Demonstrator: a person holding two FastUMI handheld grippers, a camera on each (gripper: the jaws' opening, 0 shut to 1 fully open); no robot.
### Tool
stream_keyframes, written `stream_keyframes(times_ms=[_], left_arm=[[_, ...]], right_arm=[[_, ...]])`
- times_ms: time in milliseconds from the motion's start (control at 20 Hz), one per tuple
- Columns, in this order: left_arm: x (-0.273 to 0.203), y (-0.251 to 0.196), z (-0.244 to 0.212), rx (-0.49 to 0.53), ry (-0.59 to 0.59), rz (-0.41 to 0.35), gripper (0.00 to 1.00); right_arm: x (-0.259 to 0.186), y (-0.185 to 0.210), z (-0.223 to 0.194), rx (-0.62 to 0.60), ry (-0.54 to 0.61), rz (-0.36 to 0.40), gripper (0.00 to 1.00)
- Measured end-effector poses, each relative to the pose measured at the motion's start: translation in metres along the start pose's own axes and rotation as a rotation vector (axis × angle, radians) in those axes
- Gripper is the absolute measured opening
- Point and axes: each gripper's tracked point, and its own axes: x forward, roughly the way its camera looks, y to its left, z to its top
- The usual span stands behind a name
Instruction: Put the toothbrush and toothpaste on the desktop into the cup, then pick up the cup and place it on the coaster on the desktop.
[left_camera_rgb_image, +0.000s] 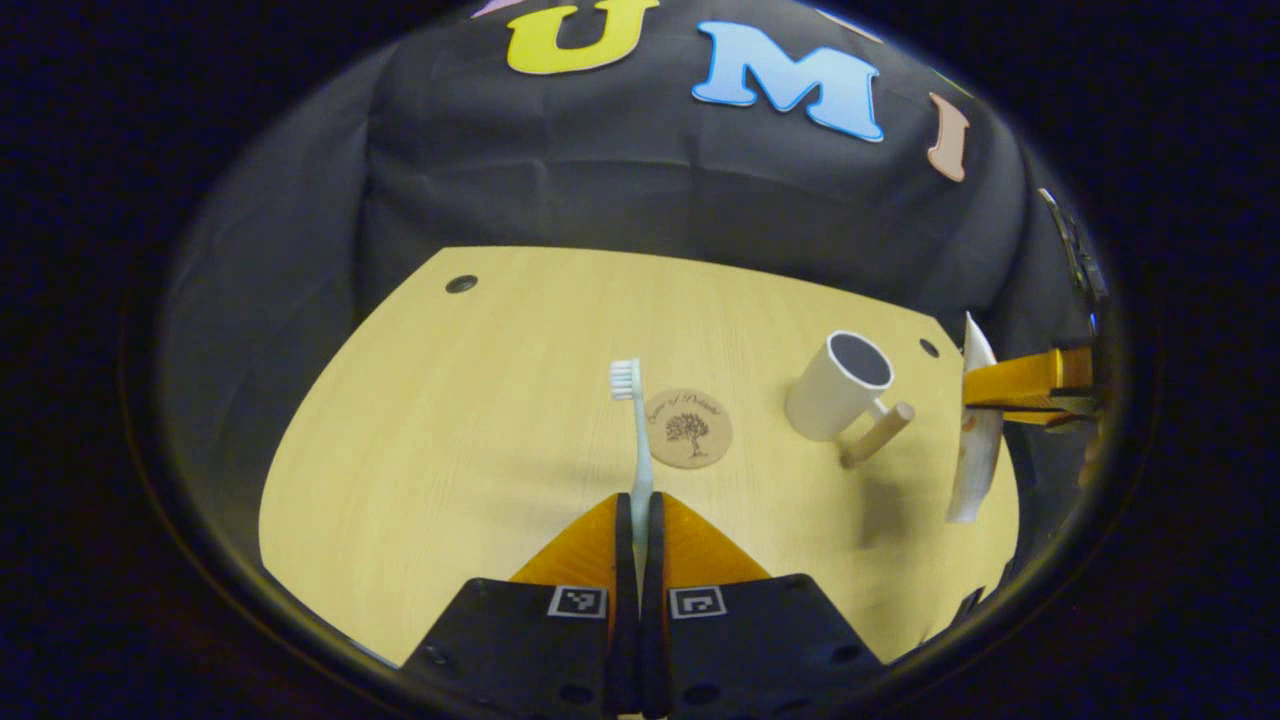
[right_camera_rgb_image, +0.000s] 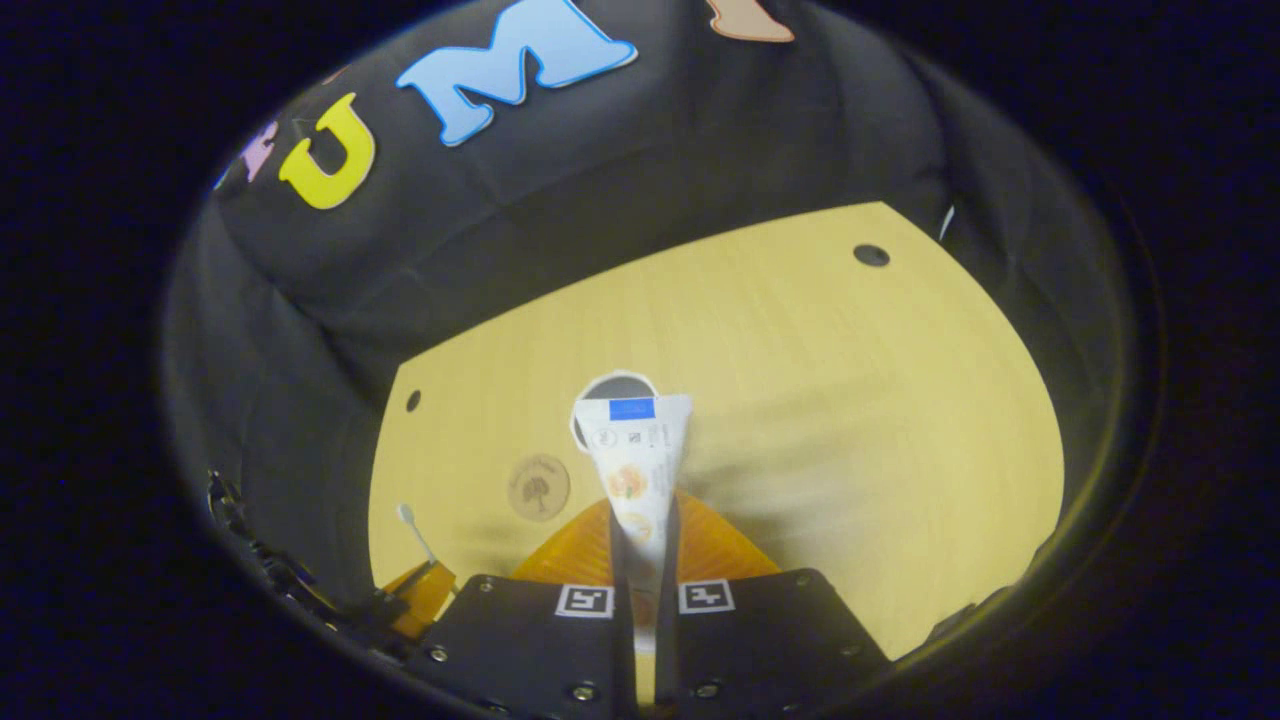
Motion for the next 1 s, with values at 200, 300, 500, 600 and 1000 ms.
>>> stream_keyframes(times_ms=[200,300,500,600,1000], left_arm=[[-0.010,0.000,0.023,0.000,-0.038,-0.018,0.09],[-0.012,0.000,0.029,0.006,-0.050,-0.023,0.07],[-0.014,-0.001,0.034,0.015,-0.048,-0.033,0.09],[-0.014,0.001,0.035,0.008,-0.040,-0.031,0.09],[-0.013,0.018,0.028,-0.017,-0.006,0.003,0.09]], right_arm=[[0.019,0.021,0.054,-0.002,-0.115,0.031,0.09],[0.037,0.025,0.076,0.018,-0.173,0.021,0.09],[0.076,0.026,0.100,0.058,-0.225,0.000,0.10],[0.090,0.029,0.102,0.052,-0.247,-0.007,0.09],[0.108,0.033,0.096,-0.086,-0.408,-0.089,0.09]])
